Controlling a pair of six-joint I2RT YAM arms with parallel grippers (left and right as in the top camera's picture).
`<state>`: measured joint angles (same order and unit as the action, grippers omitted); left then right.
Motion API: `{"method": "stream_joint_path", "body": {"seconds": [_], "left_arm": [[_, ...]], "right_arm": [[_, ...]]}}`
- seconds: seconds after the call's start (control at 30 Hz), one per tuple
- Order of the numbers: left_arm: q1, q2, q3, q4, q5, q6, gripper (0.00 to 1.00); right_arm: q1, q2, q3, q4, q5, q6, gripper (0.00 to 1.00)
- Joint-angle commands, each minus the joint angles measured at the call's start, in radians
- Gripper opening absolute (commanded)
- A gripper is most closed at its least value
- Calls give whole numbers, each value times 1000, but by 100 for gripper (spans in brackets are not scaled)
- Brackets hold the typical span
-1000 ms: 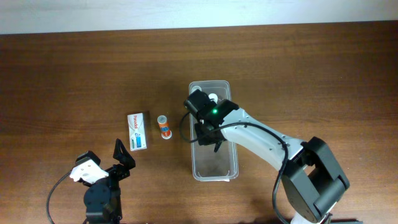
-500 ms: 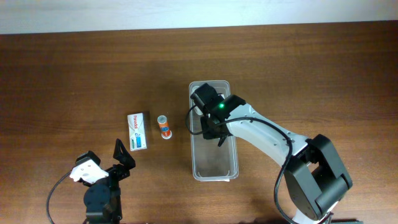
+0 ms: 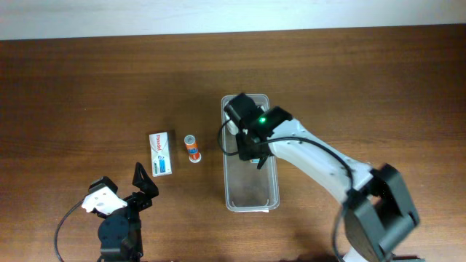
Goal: Pack container
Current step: 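Release the jar and withdraw the right gripper to the right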
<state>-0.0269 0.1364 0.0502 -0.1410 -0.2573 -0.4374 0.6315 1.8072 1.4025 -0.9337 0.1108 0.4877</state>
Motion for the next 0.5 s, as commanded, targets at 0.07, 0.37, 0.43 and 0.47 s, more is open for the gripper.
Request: {"method": "stream_joint_path", "body": {"seconds": [0.07,0.37,0.43,0.47], "left_arm": [[-1,-5,-6,2,11,13,99],[-1,-5,-6,2,11,13,99],[-1,-5,-6,2,11,13,99],[-1,-5,-6,2,11,13,99]], "right_arm": [[-3,-179,103,-24,45,-50,54],[-198,-442,118,-82,157,5,97],[-290,-485,118,-111,156,30,99],[-334,-501,118,-127,156,49,99]]}}
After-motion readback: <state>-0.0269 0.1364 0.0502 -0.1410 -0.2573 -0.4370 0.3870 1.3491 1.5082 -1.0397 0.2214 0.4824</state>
